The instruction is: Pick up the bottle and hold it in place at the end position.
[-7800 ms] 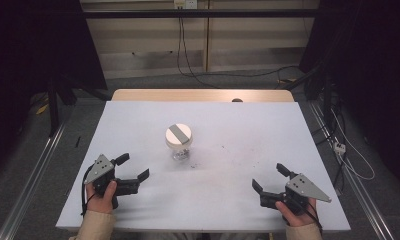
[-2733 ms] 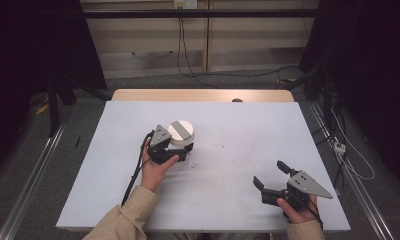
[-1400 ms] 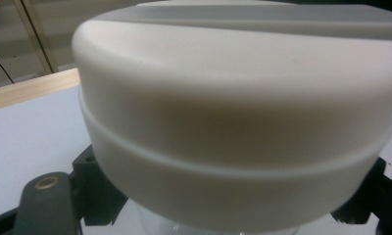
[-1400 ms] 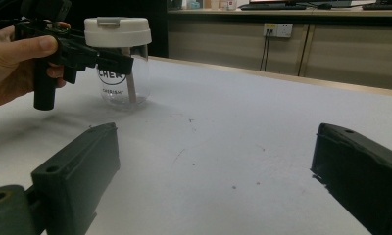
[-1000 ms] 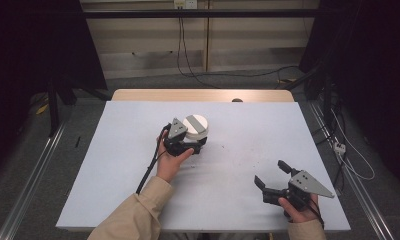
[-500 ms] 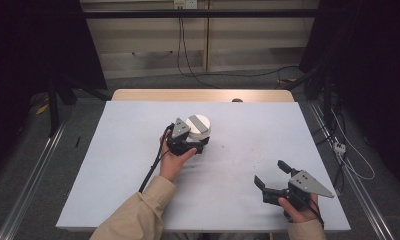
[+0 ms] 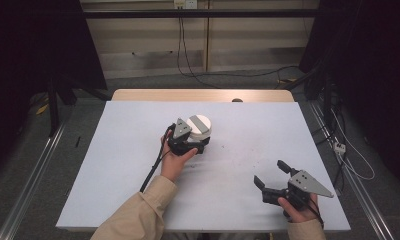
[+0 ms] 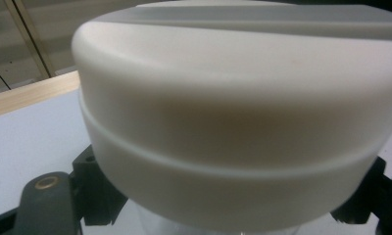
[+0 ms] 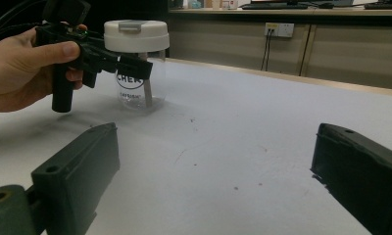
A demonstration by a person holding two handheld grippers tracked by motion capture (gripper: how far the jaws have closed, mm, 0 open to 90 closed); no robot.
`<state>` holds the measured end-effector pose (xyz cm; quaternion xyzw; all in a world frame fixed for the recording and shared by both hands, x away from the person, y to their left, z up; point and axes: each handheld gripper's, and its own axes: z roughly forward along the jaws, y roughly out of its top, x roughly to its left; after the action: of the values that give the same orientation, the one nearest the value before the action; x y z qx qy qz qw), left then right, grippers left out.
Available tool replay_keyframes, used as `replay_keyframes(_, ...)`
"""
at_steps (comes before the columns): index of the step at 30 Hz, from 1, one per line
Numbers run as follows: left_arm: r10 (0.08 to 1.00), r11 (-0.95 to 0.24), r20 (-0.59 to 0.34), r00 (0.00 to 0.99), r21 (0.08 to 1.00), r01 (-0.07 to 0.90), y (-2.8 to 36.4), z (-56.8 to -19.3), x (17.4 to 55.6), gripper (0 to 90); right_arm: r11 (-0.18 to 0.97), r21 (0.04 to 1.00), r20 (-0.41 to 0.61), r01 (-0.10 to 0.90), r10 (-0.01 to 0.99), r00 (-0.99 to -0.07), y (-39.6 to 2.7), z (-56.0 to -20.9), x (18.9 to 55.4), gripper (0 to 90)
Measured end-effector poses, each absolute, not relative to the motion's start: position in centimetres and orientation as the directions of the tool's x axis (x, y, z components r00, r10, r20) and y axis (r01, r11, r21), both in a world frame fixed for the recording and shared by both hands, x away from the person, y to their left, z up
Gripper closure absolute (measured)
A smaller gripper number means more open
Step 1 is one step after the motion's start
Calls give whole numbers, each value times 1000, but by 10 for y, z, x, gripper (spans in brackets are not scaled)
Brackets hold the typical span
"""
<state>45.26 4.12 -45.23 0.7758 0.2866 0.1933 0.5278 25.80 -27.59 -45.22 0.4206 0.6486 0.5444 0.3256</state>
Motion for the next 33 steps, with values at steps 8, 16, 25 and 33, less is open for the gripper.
replay_keyframes(8, 646, -261, -15, 763, 935, 240, 39, -454, 453, 184, 54, 980, 35, 191, 900, -435, -275, -452, 258, 36)
replay_keyframes(16, 644, -273, 3, 765, 935, 226, 36, -455, 452, 184, 57, 980, 34, 192, 899, -437, -275, -452, 258, 36)
replay_keyframes(25, 641, -276, 10, 767, 936, 218, 35, -457, 451, 184, 50, 979, 42, 199, 901, -431, -275, -453, 257, 36)
replay_keyframes(33, 634, -276, 10, 773, 937, 214, 37, -458, 451, 184, 69, 975, 35, 212, 891, -453, -268, -453, 263, 35)
